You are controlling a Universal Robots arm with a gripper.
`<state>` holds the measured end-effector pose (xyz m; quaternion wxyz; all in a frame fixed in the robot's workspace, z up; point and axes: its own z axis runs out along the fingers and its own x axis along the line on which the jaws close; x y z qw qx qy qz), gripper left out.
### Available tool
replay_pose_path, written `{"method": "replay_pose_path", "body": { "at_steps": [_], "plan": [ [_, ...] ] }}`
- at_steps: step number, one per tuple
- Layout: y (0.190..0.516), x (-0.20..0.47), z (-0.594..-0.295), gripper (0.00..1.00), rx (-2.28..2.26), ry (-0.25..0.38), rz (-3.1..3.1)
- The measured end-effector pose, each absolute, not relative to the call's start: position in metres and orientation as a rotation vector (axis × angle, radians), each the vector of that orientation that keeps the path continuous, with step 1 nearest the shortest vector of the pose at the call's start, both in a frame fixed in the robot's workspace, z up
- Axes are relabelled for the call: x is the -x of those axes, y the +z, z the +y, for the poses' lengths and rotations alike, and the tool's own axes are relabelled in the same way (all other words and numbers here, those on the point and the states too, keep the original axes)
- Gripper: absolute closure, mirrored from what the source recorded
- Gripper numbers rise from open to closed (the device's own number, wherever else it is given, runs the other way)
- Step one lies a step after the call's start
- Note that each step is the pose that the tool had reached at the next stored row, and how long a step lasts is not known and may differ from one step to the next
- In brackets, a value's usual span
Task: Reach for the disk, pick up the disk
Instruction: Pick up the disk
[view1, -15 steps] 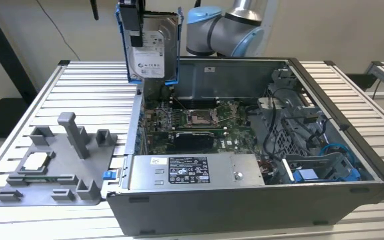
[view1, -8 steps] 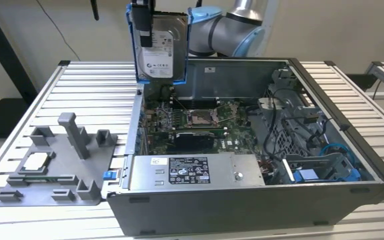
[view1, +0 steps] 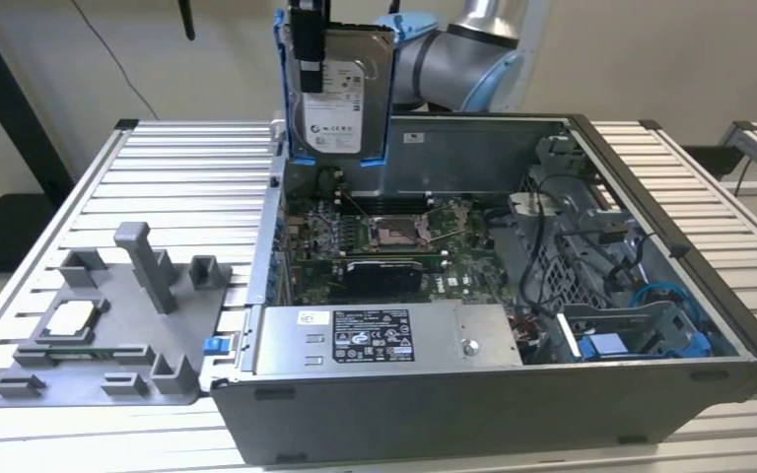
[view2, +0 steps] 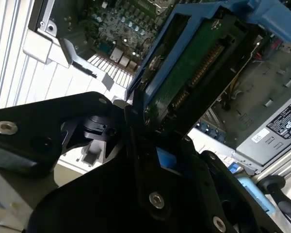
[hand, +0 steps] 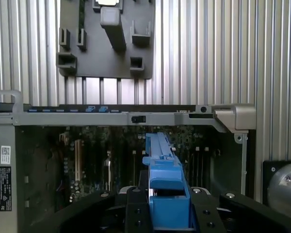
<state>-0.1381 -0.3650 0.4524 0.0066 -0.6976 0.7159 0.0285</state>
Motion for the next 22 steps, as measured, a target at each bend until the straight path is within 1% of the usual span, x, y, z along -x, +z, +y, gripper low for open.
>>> {"method": "replay_pose_path", "body": {
  "at_steps": [12,19,22],
  "plan": [
    [0.453,0.114,-0.365,1.0,2.184,0.089,2.238],
    [0.472,0.107,-0.365,1.0,2.184,0.089,2.238],
    [0.472,0.102,-0.365,1.0,2.184,0.089,2.238]
  ]
}}
